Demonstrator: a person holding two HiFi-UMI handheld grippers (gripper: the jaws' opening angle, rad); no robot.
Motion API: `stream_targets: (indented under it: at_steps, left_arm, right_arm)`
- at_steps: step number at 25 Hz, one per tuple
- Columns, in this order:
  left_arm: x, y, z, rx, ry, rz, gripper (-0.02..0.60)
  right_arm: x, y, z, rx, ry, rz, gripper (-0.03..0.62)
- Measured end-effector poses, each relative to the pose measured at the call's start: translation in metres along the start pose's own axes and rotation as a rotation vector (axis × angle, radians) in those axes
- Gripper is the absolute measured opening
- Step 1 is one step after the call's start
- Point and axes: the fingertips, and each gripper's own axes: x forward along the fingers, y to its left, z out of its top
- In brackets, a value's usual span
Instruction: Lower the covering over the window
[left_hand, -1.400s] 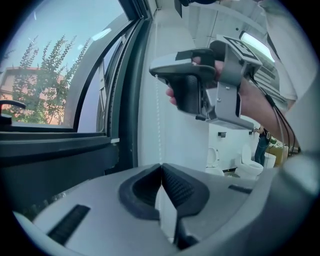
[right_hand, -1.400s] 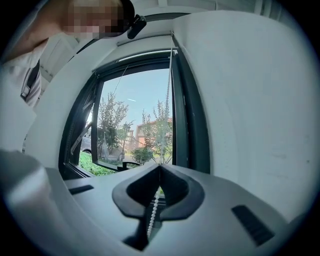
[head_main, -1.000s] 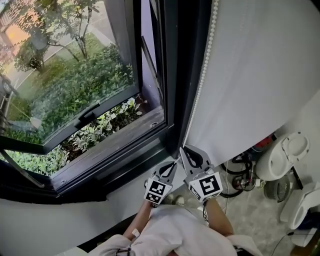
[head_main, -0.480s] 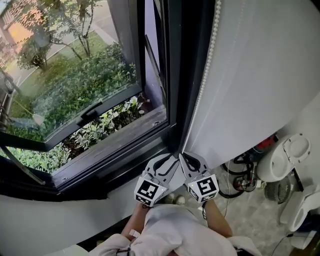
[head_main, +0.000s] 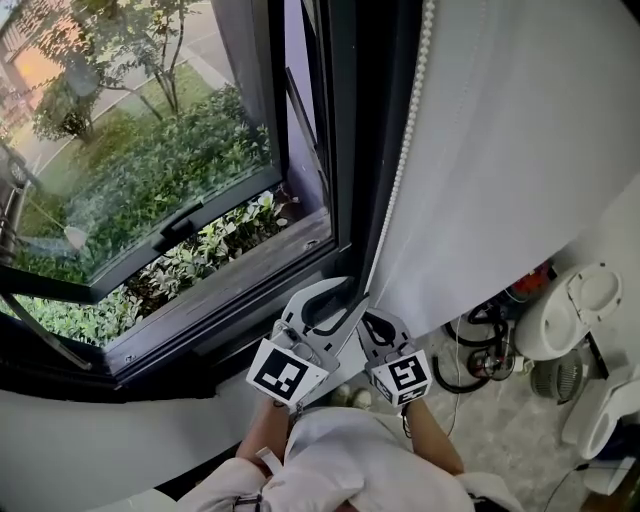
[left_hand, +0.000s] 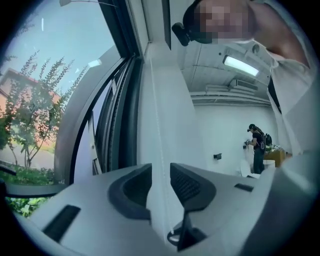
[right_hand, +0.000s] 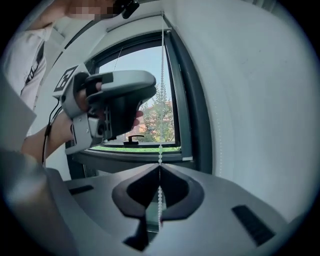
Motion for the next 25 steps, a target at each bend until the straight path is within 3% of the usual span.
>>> stream_targets:
  at_steps: [6,9,12,15,25]
  left_arm:
    - [0.02,0.002,0.033,0.027,-0.029,-0.066,0.118]
    - [0.028,0.002,0.037,0.047,-0.017,-0.08,0.028]
    - [0.029,0.0,0.038,0.024,-0.031,-0.078,0.015]
    - [0.028,-0.001,0.029,0.033,-0.012,-0.069,0.014]
    - [0.019,-0.004,-0.018,-0.05,0.06,-0.042,0.012]
  right_arm:
    - [0.002,0.004,0.001,-0.006,-0.001,0.01,-0.006]
    - [0.001,0.006,0.002,-0.006,0.0,0.013,-0.006]
    - [0.001,0.006,0.002,-0.005,0.004,0.015,-0.006]
    - [0.003,0.008,-0.006,-0.011,0.039,0.025,-0.006]
    - [0.006,0.012,-0.048,0.018,0.147,0.044,-0.005]
